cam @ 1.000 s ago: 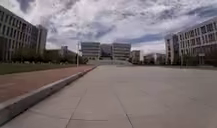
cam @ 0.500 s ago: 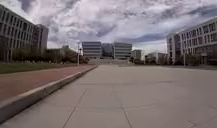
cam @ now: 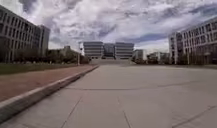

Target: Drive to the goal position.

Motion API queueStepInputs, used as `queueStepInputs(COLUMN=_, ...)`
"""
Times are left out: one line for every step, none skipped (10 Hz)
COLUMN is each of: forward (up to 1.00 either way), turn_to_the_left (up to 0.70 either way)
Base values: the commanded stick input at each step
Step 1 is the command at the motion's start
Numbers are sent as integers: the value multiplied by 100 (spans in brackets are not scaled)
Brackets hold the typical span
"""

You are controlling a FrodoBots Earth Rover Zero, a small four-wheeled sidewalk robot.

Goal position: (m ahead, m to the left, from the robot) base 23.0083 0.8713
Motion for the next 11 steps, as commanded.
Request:
queueStepInputs(forward=100, turn_to_the_left=0)
queueStepInputs(forward=100, turn_to_the_left=0)
queueStepInputs(forward=100, turn_to_the_left=0)
queueStepInputs(forward=100, turn_to_the_left=0)
queueStepInputs(forward=100, turn_to_the_left=0)
queueStepInputs(forward=100, turn_to_the_left=0)
queueStepInputs(forward=100, turn_to_the_left=0)
queueStepInputs(forward=100, turn_to_the_left=0)
queueStepInputs(forward=100, turn_to_the_left=0)
queueStepInputs(forward=100, turn_to_the_left=0)
queueStepInputs(forward=100, turn_to_the_left=0)
